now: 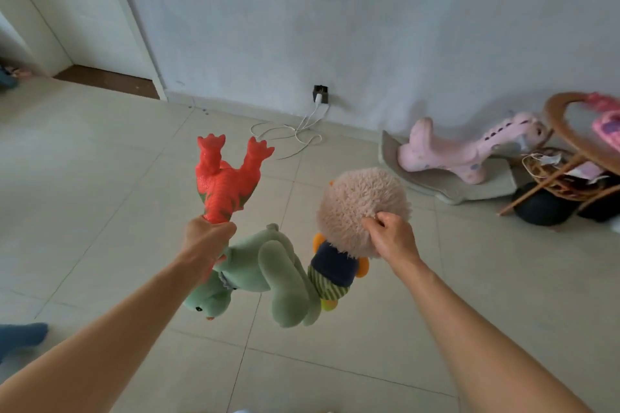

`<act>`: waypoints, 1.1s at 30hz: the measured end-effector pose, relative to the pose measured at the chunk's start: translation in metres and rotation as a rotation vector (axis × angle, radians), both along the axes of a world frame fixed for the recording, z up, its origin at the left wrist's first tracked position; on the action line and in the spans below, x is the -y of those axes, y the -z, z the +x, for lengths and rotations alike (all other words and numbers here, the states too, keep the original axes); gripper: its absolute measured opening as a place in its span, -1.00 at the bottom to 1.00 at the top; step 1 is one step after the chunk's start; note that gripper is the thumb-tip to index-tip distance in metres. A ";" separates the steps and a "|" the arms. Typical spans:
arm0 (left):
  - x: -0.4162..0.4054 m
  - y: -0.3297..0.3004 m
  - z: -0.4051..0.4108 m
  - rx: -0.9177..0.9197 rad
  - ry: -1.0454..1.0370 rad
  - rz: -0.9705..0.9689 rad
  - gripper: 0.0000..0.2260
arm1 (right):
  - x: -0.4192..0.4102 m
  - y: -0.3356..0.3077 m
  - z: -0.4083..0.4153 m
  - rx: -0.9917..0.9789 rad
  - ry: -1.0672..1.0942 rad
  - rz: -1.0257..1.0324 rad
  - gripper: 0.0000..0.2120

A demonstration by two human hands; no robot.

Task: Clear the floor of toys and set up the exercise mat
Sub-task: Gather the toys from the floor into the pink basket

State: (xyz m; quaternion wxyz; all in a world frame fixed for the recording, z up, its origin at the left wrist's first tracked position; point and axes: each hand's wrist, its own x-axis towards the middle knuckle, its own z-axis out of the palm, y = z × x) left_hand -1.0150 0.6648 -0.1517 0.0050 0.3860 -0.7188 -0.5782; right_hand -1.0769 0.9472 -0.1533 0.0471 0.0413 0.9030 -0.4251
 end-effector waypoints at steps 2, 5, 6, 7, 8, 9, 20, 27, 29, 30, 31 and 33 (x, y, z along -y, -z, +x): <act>-0.040 -0.002 -0.018 -0.011 0.059 0.010 -0.88 | -0.043 -0.006 -0.005 -0.028 0.068 -0.005 -0.61; -0.095 -0.005 -0.041 -0.012 0.167 -0.011 -0.91 | -0.099 -0.019 -0.006 -0.065 0.164 -0.027 -0.60; -0.112 -0.007 -0.049 -0.016 0.202 -0.022 -0.91 | -0.116 -0.024 -0.005 -0.069 0.195 -0.020 -0.60; -0.128 -0.009 -0.056 -0.019 0.236 -0.030 -0.92 | -0.133 -0.028 -0.004 -0.069 0.222 -0.010 -0.60; -0.143 -0.011 -0.062 -0.024 0.272 -0.031 -0.92 | -0.149 -0.031 -0.003 -0.064 0.251 -0.004 -0.61; -0.164 -0.014 -0.072 -0.026 0.322 -0.028 -0.93 | -0.171 -0.034 0.000 -0.062 0.296 -0.007 -0.62; -0.311 -0.025 -0.159 -0.045 0.692 0.067 -0.90 | -0.292 -0.040 0.020 -0.027 0.698 -0.020 -0.63; -0.398 -0.035 -0.226 0.004 0.898 0.086 -0.90 | -0.337 -0.051 0.010 -0.031 0.976 -0.016 -0.62; -0.420 -0.038 -0.243 -0.008 0.963 0.088 -0.90 | -0.346 -0.052 0.008 -0.034 1.061 -0.041 -0.63; -0.431 -0.040 -0.249 -0.018 0.993 0.090 -0.89 | -0.350 -0.054 0.006 -0.037 1.099 -0.047 -0.63; -0.444 -0.042 -0.256 -0.029 1.032 0.088 -0.89 | -0.356 -0.055 0.006 -0.047 1.142 -0.048 -0.63; -0.467 -0.046 -0.264 -0.056 1.072 0.065 -0.86 | -0.365 -0.058 0.007 -0.058 1.186 -0.049 -0.63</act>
